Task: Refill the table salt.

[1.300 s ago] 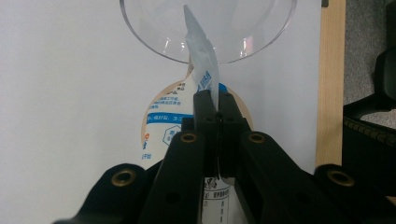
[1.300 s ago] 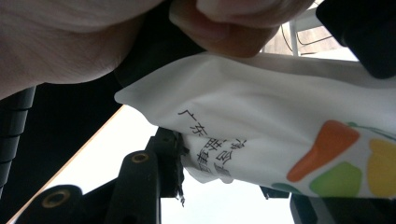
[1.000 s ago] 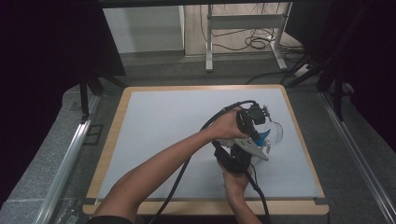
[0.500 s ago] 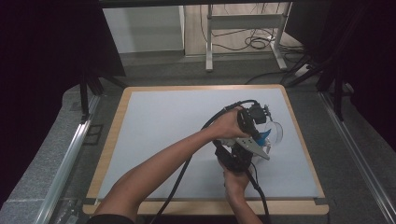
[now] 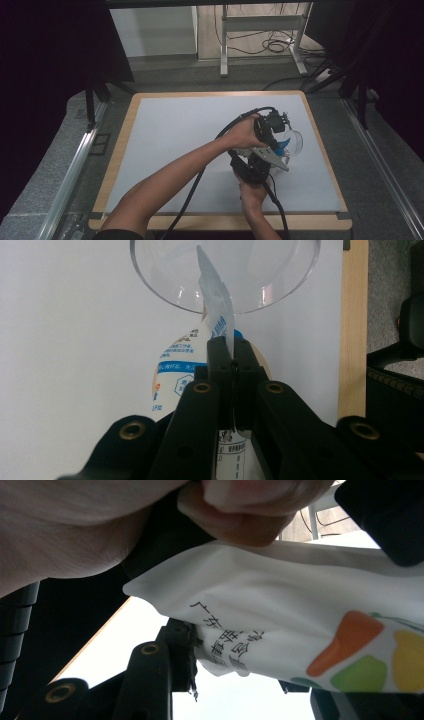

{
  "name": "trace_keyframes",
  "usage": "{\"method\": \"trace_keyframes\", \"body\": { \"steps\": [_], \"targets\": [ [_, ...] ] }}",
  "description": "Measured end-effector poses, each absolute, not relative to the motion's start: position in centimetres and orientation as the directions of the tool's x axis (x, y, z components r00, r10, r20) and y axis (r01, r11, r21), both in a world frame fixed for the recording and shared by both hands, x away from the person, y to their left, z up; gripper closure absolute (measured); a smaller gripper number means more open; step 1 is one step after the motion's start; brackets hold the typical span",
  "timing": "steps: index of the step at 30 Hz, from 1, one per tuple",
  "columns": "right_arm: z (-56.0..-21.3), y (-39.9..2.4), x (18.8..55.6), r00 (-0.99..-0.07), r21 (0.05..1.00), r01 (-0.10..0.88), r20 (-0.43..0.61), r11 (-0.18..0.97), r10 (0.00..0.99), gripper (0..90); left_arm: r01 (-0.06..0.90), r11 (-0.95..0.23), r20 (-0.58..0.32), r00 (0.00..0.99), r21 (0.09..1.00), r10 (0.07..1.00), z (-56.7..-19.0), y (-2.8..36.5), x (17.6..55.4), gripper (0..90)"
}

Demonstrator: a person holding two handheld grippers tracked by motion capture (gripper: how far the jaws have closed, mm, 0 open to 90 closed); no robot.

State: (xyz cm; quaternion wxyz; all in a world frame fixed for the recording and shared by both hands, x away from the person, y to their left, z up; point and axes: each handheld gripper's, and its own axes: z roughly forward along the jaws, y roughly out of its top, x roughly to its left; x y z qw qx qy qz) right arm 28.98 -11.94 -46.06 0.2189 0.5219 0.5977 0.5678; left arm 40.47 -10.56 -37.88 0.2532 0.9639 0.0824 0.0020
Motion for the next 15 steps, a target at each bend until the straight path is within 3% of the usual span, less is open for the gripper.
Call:
{"method": "trace_keyframes", "body": {
  "steps": [15],
  "targets": [
    [-46.09,-11.86,28.99,-0.360,0.907,0.376,0.334,-0.193,0.871,58.7,0.161,-0.858,-0.041,0.986,0.488,0.162,-37.91,-10.48,40.47,90.0]
  ]
}}
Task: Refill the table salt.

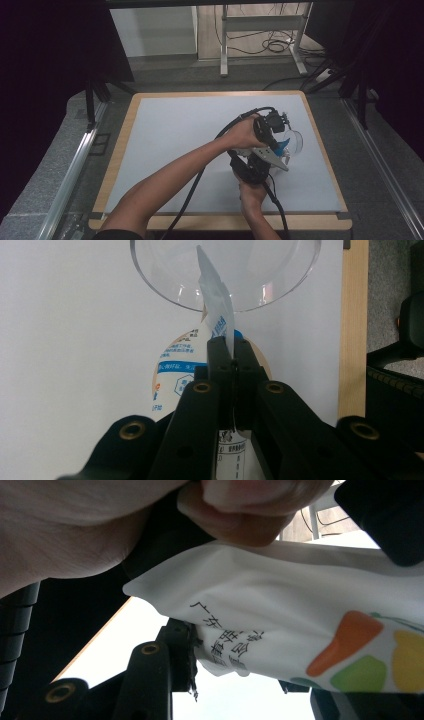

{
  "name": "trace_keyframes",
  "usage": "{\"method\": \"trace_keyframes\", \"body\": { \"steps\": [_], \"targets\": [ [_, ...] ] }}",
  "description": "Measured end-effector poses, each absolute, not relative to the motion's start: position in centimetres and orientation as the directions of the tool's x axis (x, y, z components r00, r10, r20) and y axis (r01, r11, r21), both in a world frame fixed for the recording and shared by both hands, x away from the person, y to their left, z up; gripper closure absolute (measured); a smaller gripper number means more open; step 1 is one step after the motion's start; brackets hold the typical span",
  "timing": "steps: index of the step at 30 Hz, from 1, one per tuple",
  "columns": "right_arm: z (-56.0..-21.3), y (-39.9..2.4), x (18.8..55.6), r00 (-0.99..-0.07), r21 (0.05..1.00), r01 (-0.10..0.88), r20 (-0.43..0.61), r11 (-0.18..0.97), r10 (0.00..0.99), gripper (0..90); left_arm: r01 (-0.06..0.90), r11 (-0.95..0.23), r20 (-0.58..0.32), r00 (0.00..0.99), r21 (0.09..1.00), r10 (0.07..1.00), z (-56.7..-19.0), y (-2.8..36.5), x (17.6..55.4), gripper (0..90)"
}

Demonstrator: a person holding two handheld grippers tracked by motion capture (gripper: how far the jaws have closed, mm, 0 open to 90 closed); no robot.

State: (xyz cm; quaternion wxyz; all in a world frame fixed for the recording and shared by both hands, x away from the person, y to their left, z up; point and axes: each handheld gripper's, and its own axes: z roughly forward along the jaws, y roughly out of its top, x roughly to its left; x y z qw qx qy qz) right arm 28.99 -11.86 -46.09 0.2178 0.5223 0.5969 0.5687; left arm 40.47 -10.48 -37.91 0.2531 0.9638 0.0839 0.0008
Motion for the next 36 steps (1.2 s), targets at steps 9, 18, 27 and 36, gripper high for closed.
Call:
{"method": "trace_keyframes", "body": {
  "steps": [9,18,27,36],
  "targets": [
    [-46.1,-11.8,29.0,-0.361,0.908,0.373,0.332,-0.191,0.871,58.7,0.161,-0.858,-0.040,0.986,0.487,0.162,-37.9,-10.4,40.4,90.0],
    [-46.2,-11.9,28.9,-0.362,0.908,0.373,0.331,-0.190,0.871,58.7,0.161,-0.858,-0.040,0.986,0.488,0.162,-38.0,-10.4,40.4,90.0],
    [-46.7,-11.8,28.8,-0.367,0.913,0.367,0.319,-0.179,0.874,58.7,0.174,-0.845,-0.057,0.984,0.506,0.168,-38.3,-10.1,40.5,90.0],
    [-47.2,-11.7,28.6,-0.370,0.917,0.359,0.311,-0.174,0.875,58.7,0.181,-0.844,-0.063,0.983,0.505,0.173,-38.7,-9.9,40.5,90.0]
  ]
}}
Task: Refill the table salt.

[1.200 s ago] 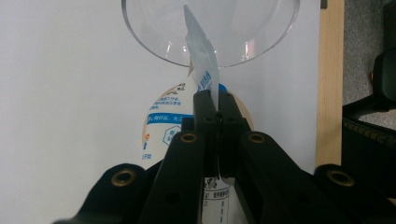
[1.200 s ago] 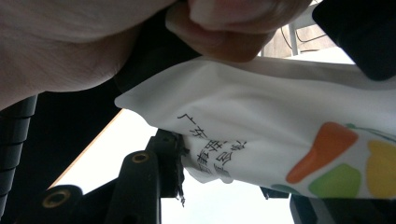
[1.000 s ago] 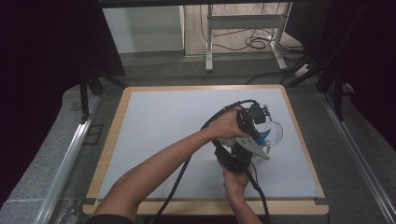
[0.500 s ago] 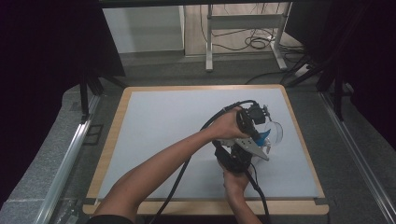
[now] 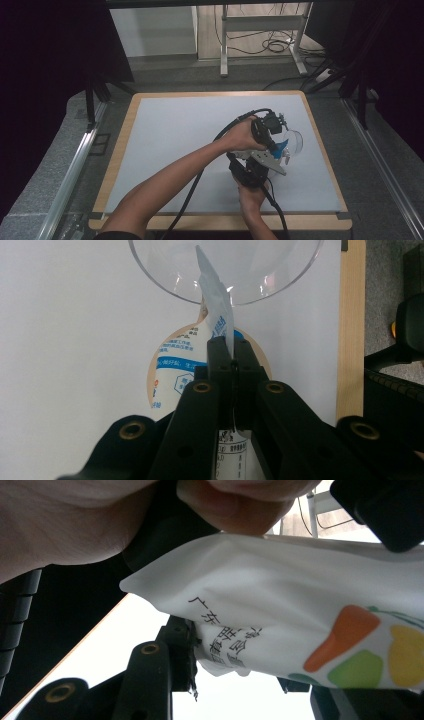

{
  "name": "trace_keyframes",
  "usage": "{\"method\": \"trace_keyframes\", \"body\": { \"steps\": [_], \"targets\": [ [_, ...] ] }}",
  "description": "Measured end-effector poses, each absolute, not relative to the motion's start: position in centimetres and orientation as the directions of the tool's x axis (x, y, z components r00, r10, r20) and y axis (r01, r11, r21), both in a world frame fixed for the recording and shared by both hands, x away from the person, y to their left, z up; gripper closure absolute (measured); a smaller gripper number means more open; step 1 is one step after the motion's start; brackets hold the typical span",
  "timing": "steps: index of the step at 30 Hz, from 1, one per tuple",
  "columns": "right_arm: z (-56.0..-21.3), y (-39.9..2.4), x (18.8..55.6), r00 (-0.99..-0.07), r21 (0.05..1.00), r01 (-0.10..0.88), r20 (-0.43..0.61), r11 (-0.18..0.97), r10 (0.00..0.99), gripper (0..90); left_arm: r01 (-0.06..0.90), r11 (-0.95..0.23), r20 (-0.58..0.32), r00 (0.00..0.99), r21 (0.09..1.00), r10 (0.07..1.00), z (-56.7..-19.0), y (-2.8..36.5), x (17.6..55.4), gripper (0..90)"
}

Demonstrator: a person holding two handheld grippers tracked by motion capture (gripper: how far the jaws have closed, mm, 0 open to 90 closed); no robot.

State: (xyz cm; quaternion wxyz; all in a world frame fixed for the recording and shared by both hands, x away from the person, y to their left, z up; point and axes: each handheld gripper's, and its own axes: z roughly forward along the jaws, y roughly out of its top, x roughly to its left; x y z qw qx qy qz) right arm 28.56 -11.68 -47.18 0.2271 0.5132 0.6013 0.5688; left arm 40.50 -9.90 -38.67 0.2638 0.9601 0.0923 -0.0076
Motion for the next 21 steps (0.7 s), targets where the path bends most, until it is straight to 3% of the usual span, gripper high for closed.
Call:
{"method": "trace_keyframes", "body": {
  "steps": [21],
  "targets": [
    [-46.68,-11.73,28.72,-0.362,0.916,0.351,0.324,-0.194,0.874,58.8,0.179,-0.844,-0.060,0.983,0.506,0.173,-38.17,-10.06,40.59,90.0]
  ]
}}
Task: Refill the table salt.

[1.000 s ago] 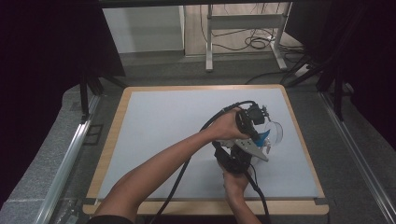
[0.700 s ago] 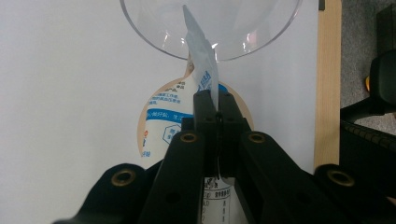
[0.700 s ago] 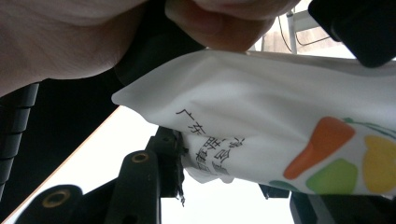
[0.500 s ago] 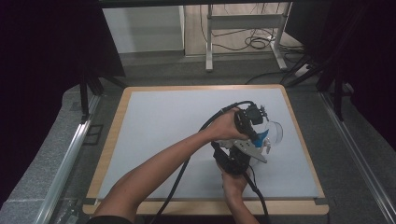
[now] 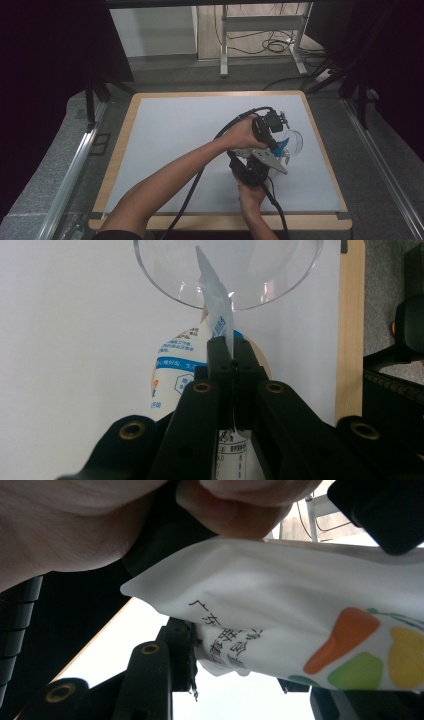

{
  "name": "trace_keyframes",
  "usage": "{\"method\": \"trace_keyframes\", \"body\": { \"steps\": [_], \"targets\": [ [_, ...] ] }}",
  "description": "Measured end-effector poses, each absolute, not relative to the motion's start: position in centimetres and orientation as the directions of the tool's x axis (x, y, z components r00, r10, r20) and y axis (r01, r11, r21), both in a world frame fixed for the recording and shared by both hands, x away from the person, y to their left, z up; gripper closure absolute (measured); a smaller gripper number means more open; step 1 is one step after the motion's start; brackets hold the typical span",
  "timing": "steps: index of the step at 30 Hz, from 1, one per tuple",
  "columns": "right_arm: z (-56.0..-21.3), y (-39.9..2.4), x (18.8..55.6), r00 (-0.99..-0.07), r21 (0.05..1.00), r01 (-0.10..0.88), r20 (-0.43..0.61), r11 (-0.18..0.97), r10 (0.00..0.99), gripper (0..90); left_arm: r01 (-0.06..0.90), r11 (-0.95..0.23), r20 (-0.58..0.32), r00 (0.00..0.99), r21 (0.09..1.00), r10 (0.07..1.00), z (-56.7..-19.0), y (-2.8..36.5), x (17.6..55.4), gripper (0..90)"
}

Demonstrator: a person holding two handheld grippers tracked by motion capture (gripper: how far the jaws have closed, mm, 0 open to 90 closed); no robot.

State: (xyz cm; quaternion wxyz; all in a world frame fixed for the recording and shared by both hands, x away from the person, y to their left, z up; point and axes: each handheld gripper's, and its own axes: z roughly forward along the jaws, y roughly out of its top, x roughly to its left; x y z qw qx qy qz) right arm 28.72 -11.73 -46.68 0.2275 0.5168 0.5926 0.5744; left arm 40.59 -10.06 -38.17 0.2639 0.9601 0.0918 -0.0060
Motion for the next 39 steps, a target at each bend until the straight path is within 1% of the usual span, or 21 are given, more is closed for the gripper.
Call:
{"method": "trace_keyframes", "body": {
  "steps": [11,20,26,39],
  "targets": [
    [-48.0,-11.6,28.3,-0.391,0.929,0.347,0.271,-0.132,0.879,57.8,0.202,-0.821,-0.076,0.979,0.534,0.191,-38.9,-9.3,40.6,90.0],
    [-48.5,-11.6,28.0,-0.404,0.938,0.336,0.230,-0.090,0.885,56.8,0.197,-0.803,-0.072,0.979,0.562,0.190,-38.4,-8.6,40.3,90.0],
    [-49.8,-11.9,28.0,-0.397,0.931,0.359,0.214,-0.063,0.893,56.1,0.193,-0.785,-0.071,0.980,0.588,0.187,-37.9,-8.0,40.1,90.0],
    [-50.9,-12.4,27.9,-0.401,0.922,0.386,0.189,-0.022,0.896,55.2,0.204,-0.745,-0.071,0.976,0.635,0.207,-36.9,-6.0,39.8,90.0]
  ]
}}
